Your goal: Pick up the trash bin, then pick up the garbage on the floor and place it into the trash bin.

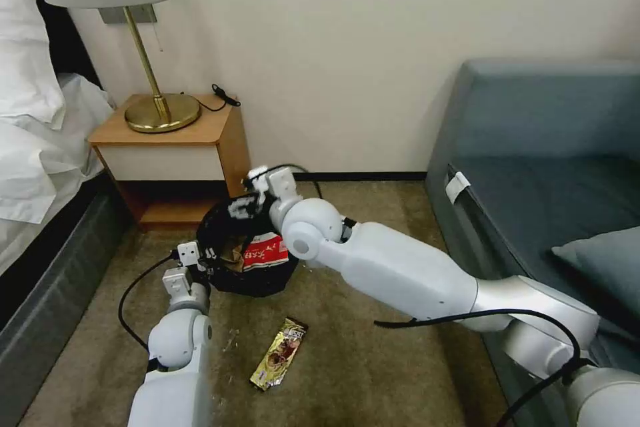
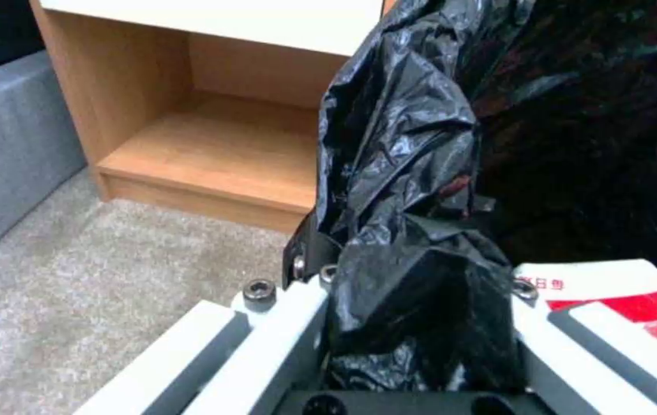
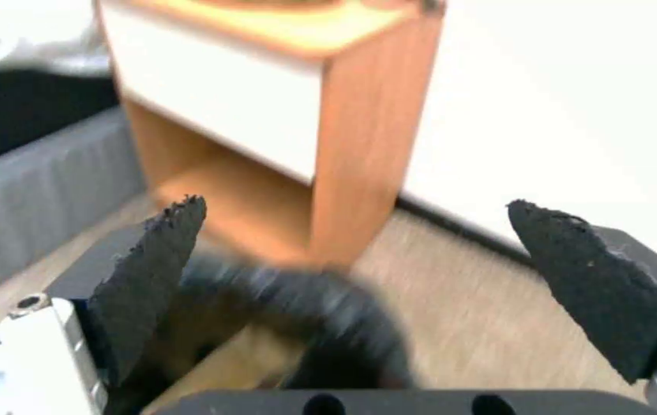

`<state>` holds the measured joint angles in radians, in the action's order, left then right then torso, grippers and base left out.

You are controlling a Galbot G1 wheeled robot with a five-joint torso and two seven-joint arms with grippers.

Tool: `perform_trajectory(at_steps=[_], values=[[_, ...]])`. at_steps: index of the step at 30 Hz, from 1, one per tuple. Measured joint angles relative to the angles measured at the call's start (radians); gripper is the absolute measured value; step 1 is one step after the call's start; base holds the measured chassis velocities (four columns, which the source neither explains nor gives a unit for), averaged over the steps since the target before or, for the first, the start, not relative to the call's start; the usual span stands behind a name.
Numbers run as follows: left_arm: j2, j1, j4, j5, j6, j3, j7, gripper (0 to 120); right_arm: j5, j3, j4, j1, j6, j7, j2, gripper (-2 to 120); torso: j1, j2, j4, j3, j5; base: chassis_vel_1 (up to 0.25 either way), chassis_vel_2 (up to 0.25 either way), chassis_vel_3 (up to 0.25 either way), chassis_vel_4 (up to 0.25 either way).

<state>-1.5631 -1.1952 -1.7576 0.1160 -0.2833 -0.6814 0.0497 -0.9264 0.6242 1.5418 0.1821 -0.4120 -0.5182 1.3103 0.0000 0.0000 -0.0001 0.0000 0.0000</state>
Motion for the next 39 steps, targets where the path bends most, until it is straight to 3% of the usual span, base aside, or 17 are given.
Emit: perform_trajectory(at_steps=[7, 19, 31, 39], values=[[0.005, 0.0, -0.005, 0.02, -0.002, -0.012, 0.002, 1, 0.197, -0.067, -0.077, 0.061, 0.093, 0.074, -0.025, 100, 0.0, 0.0, 0.0001, 0.0, 0.0002, 0.0, 0.0, 0.0, 0.0], [0.009, 0.002, -0.021, 0.054, -0.022, -0.013, 0.018, 1, 0.249, -0.182, -0.255, 0.199, 0.136, 0.153, -0.044, 100, 0.0, 0.0, 0.0, 0.0, 0.0003, 0.0, 0.0, 0.0, 0.0], [0.009, 0.008, -0.025, 0.059, -0.024, -0.017, 0.019, 1, 0.159, -0.231, -0.325, 0.296, 0.045, 0.182, -0.055, 100, 0.0, 0.0, 0.0, 0.0, 0.0001, 0.0, 0.0, 0.0, 0.0], [0.005, 0.004, -0.02, 0.052, -0.023, -0.01, 0.018, 1, -0.129, -0.182, -0.273, 0.324, -0.119, 0.041, -0.049, 100, 0.0, 0.0, 0.0, 0.0, 0.0, 0.0, 0.0, 0.0, 0.0]])
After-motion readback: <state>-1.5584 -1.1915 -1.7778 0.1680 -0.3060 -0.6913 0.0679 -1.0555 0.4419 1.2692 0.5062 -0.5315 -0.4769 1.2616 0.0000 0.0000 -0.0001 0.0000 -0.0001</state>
